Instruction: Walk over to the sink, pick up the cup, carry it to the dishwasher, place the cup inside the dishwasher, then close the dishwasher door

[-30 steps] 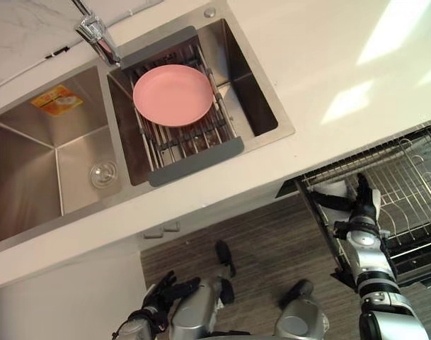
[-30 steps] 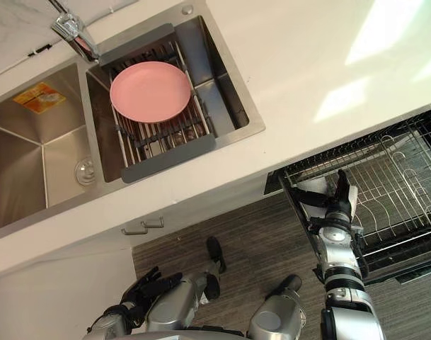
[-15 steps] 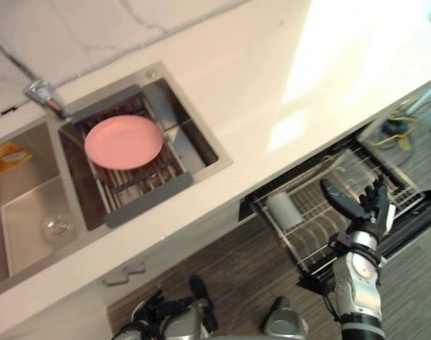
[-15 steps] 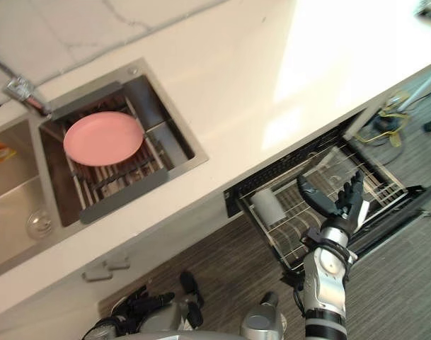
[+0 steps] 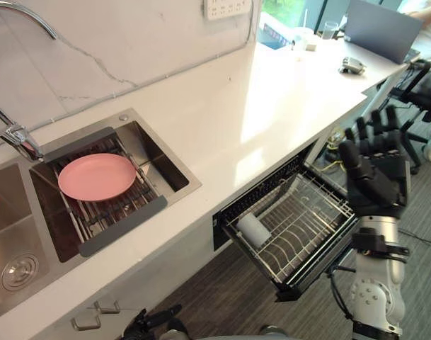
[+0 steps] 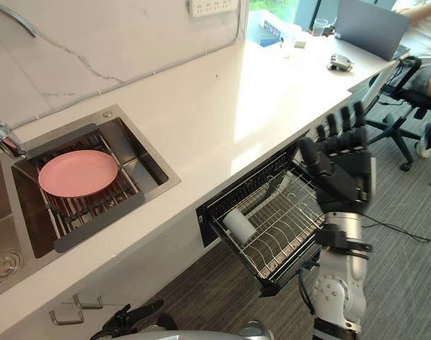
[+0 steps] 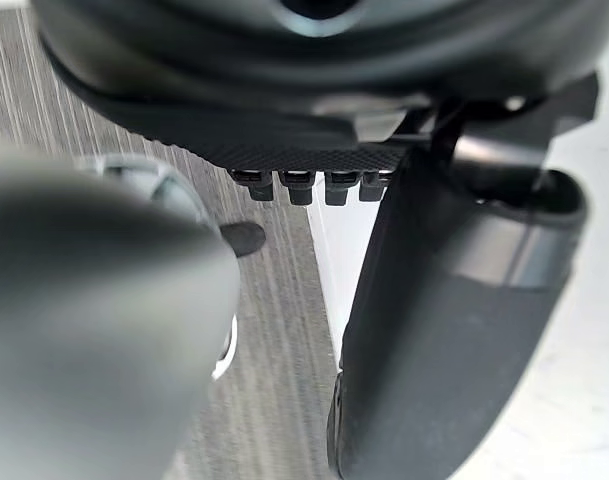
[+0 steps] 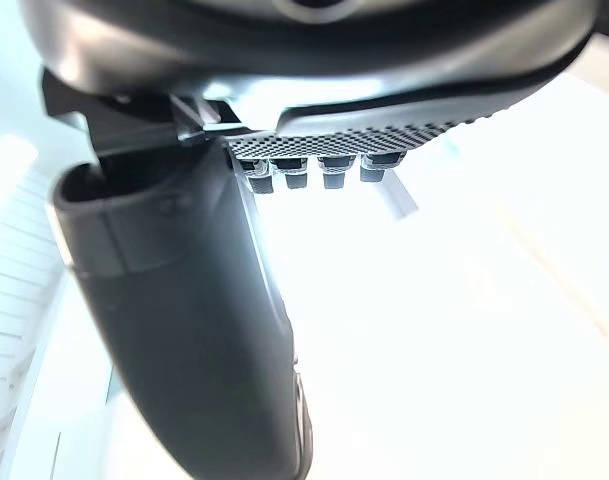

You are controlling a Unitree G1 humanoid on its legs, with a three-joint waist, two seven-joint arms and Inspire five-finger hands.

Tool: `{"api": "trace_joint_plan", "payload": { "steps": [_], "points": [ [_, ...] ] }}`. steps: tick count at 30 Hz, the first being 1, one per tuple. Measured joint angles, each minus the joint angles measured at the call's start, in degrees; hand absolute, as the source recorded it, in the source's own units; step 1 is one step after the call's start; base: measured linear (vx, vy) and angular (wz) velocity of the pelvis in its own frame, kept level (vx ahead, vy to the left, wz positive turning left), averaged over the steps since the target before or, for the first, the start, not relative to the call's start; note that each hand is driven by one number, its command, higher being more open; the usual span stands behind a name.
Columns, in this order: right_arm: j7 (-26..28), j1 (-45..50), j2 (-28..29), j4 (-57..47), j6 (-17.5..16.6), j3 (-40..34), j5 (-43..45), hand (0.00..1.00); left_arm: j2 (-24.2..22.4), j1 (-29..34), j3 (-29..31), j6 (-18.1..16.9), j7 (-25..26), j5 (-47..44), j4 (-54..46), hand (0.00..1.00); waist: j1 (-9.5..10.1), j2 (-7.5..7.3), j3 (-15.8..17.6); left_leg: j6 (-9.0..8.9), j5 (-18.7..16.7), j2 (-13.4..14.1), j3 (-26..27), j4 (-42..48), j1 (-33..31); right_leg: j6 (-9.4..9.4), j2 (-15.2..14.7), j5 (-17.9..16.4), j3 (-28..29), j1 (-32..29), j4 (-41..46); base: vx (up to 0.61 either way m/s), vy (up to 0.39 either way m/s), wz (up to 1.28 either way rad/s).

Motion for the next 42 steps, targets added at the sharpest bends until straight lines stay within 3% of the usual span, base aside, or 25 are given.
{"api": "trace_joint_plan", "payload": {
  "steps": [2, 6, 10, 15, 16, 17, 18, 19, 20, 21, 22, 23, 26, 28, 30, 31, 32, 34, 35, 42],
  "points": [
    [1.9, -0.2, -0.5, 0.3, 2.5, 5.0, -0.1, 1.00, -0.6, 0.1, 0.4, -0.3, 2.8, -0.6, -0.1, 1.00, 0.23, 0.13, -0.9, 0.19, -0.2, 0.0, -2.1, 1.2, -1.6, 0.05, 0.0, 0.2, -2.0, 0.7, -0.5, -0.04, -0.008, 0.39],
    [1.2, -0.2, -0.6, 0.4, 3.1, 7.6, -0.2, 1.00, -0.7, 0.3, 2.6, 0.7, 2.9, 1.3, 0.0, 1.00, 1.08, 0.11, -1.2, 1.49, -0.2, -1.1, -4.1, -0.1, -2.6, 0.33, -1.0, 0.4, -6.8, 2.6, -0.5, -0.02, 0.037, 0.62],
    [-2.6, -0.2, -1.2, 0.6, 2.9, 7.6, -0.2, 1.00, -0.1, 1.1, 3.3, 0.9, 0.8, 3.7, 0.5, 1.00, 1.59, 0.44, -1.8, 3.40, 4.1, -4.8, -2.1, -7.4, -0.5, 1.30, -3.4, 0.9, -10.8, 3.6, 0.1, 0.01, 0.126, 0.54],
    [-5.9, -0.1, -1.3, 1.5, -0.2, 7.2, -2.2, 1.00, 0.9, 2.8, 2.8, 0.4, -1.4, 4.1, 5.3, 1.00, 1.74, 0.93, -2.1, 5.31, 1.7, -8.6, -4.1, -7.5, -0.8, 1.45, -8.6, 1.0, -12.5, 2.6, 6.8, 0.03, 0.140, 0.26],
    [-6.5, 0.1, -1.8, 1.5, -1.0, 6.6, -2.4, 1.00, 1.0, 2.7, 2.7, -0.2, -2.0, 3.9, 5.8, 1.00, 1.65, 1.00, -2.1, 5.80, 1.4, -9.2, -5.1, -7.5, -1.2, 0.70, -10.3, 0.6, -12.6, 1.6, 10.3, 0.06, 0.146, 0.54],
    [-7.3, 0.2, -2.3, 1.6, -1.8, 5.5, -2.5, 1.00, 1.5, 2.4, 1.2, -1.3, -2.3, 4.1, 5.9, 1.00, 1.65, 0.89, -2.1, 6.37, 1.0, -10.0, -5.9, -7.5, -1.7, -1.84, -13.0, 0.1, -12.2, -0.5, 16.5, 0.10, 0.168, 0.77],
    [-8.1, 0.3, -2.8, 2.3, -2.4, 4.6, -2.4, 1.00, 2.0, 2.1, 0.0, -1.9, -2.8, 4.1, 5.9, 1.00, 1.56, 0.87, -2.1, 7.00, 0.6, -10.5, -7.0, -7.4, -1.9, -6.51, -15.3, 0.7, -10.4, -3.0, 23.0, 0.11, 0.132, 0.73],
    [-8.3, 0.4, -3.0, 2.9, -2.7, 4.2, -2.4, 1.00, 2.4, 2.0, -0.5, -1.9, -3.2, 4.1, 5.9, 1.00, 1.53, 0.74, -2.0, 7.22, 0.4, -10.8, -7.8, -7.4, -1.9, -8.48, -16.3, 1.6, -8.7, -4.2, 26.1, 0.14, 0.117, 0.76],
    [-8.3, 0.8, -3.1, 4.1, -3.0, 3.1, -2.4, 1.00, 2.8, 1.9, -1.7, -1.9, -3.7, 4.1, 5.8, 1.00, 1.33, 0.51, -2.0, 7.65, 0.1, -11.3, -10.1, -7.4, -1.9, -12.27, -17.5, 4.4, -4.0, -7.1, 31.8, 0.13, 0.089, 0.64],
    [-8.3, 1.3, -3.1, 4.8, -3.2, 2.9, -2.4, 1.00, 2.9, 1.9, -2.5, -1.9, -3.9, 4.1, 5.6, 1.00, 1.16, 0.36, -2.1, 7.87, 0.1, -11.3, -11.7, -7.4, -1.8, -12.49, -17.3, 4.3, -1.1, -8.6, 34.4, 0.17, 0.087, 0.87],
    [-8.2, 2.6, -3.1, 5.7, -3.3, 2.8, -2.4, 1.00, 3.5, 1.5, -3.8, -1.8, -4.0, 4.1, 5.5, 1.00, 0.66, 0.30, -2.1, 8.56, -0.1, -11.1, -15.1, -7.1, -1.6, -8.94, -14.6, -1.5, 3.9, -11.0, 38.7, 0.18, 0.057, 1.02],
    [-8.0, 4.4, -3.1, 5.8, -3.3, 2.9, -2.4, 1.00, 3.9, 1.3, -4.9, -1.5, -4.1, 4.2, 5.6, 1.00, -0.10, 0.25, -2.1, 8.79, -0.1, -10.8, -17.9, -7.0, -1.3, -7.64, -11.0, -6.0, 7.0, -12.5, 39.9, 0.18, 0.038, 1.04],
    [-7.8, 8.0, -3.1, 5.5, -3.3, 1.7, -2.3, 1.00, 5.0, -0.2, -7.7, 0.0, -4.9, 6.7, 5.7, 1.00, -0.91, -0.33, -2.2, 9.00, -0.6, -11.0, -23.0, -7.0, -0.1, -5.60, -4.3, -10.7, 11.8, -16.8, 35.2, 0.18, -0.004, 0.95],
    [-7.8, 9.5, -3.0, 5.3, -3.3, 0.4, -2.2, 1.00, 5.6, -1.0, -9.2, 0.2, -5.4, 7.7, 5.8, 1.00, -1.62, -0.42, -2.2, 8.68, -0.7, -11.0, -25.2, -6.7, 0.4, -4.86, -1.8, -10.7, 15.8, -19.7, 31.1, 0.19, -0.074, 0.86],
    [-7.6, 10.8, -2.7, 4.8, -3.4, -0.4, -1.9, 1.00, 6.1, -1.0, -9.4, 0.2, -6.2, 8.3, 5.8, 1.00, -1.50, -1.48, -2.3, 7.07, -1.1, -11.5, -26.0, -6.0, 1.4, -4.27, -1.3, -7.6, 16.7, -20.1, 24.4, 0.22, -0.157, 0.52],
    [-6.9, 11.4, -1.7, 4.3, -3.5, -0.4, -1.8, 1.00, 7.2, -0.7, -9.5, 0.1, -6.3, 8.6, 5.8, 1.00, -1.59, -3.58, -3.0, 6.15, -1.7, -12.6, -26.7, -5.7, 1.9, -4.50, -2.0, 0.0, 16.9, -19.9, 20.3, 0.21, -0.225, 0.23],
    [-6.4, 11.6, -1.5, 4.1, -3.7, -0.6, -1.8, 1.00, 7.4, -0.8, -9.7, 0.1, -6.2, 8.7, 5.8, 1.00, -1.53, -3.79, -3.3, 5.36, -2.5, -12.4, -26.9, -5.7, 1.9, -3.91, -1.7, -1.9, 16.6, -18.5, 18.7, 0.25, -0.285, 0.13],
    [-6.4, 11.1, -1.4, 4.0, -3.8, -1.8, -1.8, 1.00, 7.1, -1.1, -9.8, 0.0, -6.5, 9.2, 5.5, 1.00, -1.49, -2.53, -3.0, 3.87, -3.4, -9.7, -24.5, -5.9, 2.0, -4.50, 0.9, -2.0, 15.2, -16.4, 14.5, 0.14, -0.182, 0.03],
    [-6.2, 13.5, 0.6, 3.2, -5.2, -4.2, -1.9, 1.00, 6.1, 0.6, -11.6, -1.2, -6.8, 13.1, 5.7, 1.00, -1.53, 0.18, -2.4, 2.52, -4.3, -8.8, -23.6, -7.3, 6.8, -4.35, 2.6, -1.2, 14.3, -9.5, 8.9, 0.05, -0.061, 0.04],
    [-6.7, 13.0, 0.2, 3.2, -5.2, -3.5, -1.9, 1.00, 6.1, 0.5, -11.6, -1.1, -6.7, 12.3, 5.5, 1.00, -0.65, 0.24, -2.4, 2.76, -4.1, -8.9, -24.6, -6.3, 6.1, -4.33, 2.1, -1.3, 13.5, -9.4, 9.2, 0.00, 0.000, 0.06]
  ]
}}
